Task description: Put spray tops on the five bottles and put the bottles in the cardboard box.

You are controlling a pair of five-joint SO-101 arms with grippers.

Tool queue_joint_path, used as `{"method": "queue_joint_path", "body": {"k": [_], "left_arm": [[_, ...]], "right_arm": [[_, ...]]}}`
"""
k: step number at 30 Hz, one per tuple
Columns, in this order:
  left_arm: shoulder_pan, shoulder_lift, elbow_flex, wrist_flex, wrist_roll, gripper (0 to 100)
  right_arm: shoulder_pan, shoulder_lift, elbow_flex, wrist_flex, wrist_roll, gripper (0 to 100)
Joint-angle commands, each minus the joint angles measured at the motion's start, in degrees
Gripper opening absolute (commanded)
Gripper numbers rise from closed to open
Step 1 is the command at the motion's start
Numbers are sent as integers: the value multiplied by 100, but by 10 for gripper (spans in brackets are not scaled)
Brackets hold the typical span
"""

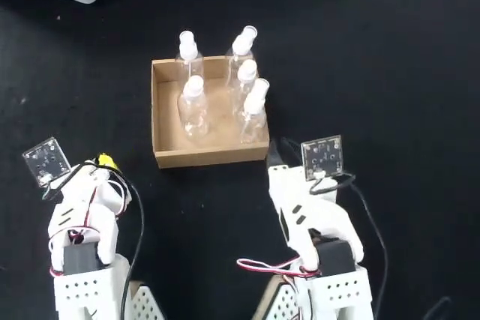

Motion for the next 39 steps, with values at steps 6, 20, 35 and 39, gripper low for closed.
{"method": "queue_joint_path", "body": {"k": [6,20,35,39], "left_arm": [[-31,-105,75,-97,88,28],[-22,-79,136,-79,62,29],[541,-79,136,1090,44,30],[576,-79,136,1319,-35,30]], "right_arm": [[141,-558,-31,800,18,15],[141,-558,-31,2470,9,12],[141,-549,-31,3121,53,12],[141,-549,-31,3121,53,12]]}}
